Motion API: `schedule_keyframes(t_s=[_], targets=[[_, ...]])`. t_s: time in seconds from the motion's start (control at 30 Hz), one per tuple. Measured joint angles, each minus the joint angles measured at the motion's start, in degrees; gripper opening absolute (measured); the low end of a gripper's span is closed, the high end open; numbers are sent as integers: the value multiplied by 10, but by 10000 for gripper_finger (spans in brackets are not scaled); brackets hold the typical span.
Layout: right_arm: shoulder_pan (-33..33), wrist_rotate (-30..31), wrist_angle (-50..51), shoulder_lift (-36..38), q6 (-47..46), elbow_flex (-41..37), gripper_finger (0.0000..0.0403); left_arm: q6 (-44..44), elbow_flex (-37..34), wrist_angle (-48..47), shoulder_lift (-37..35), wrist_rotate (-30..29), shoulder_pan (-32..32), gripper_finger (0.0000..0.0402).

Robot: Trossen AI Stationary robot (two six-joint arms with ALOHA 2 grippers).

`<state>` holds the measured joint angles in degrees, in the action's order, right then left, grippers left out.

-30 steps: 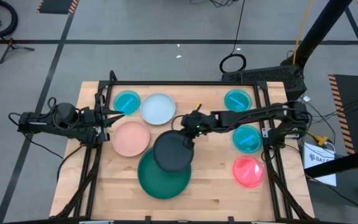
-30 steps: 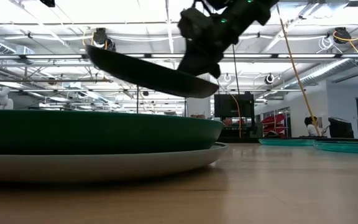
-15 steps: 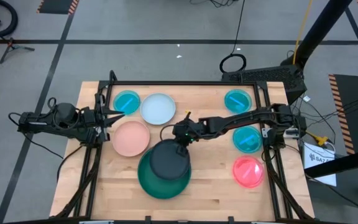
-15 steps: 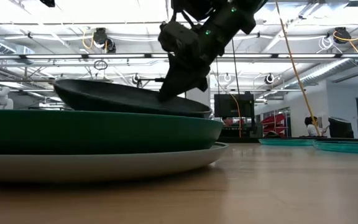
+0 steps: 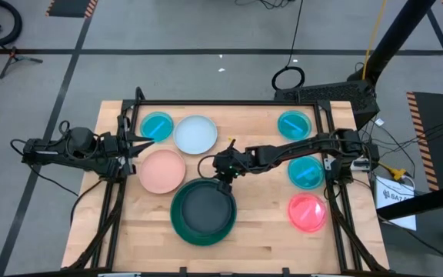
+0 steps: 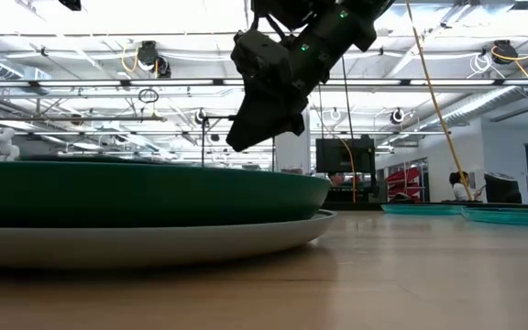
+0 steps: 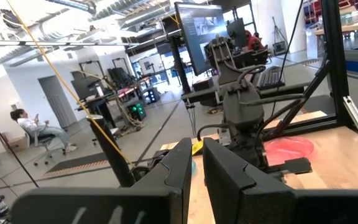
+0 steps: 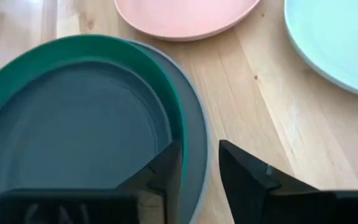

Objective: Stack plastic plates
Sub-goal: Stack the light blue plate on top of the black plate

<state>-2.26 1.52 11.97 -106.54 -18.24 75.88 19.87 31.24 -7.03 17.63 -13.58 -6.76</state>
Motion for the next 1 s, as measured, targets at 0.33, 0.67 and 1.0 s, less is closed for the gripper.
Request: schedule_keyframes(t_s=[0.33,0.67,1.0], targets=[[46,89,-24,0,11,0,104,-1,0,0,0,0,0,49],[110,62,-53,0,85,0,105,6,0,1,0,0,0,49],[116,54,2,-74,165,115,105,8,0,14,0,0,0,49]])
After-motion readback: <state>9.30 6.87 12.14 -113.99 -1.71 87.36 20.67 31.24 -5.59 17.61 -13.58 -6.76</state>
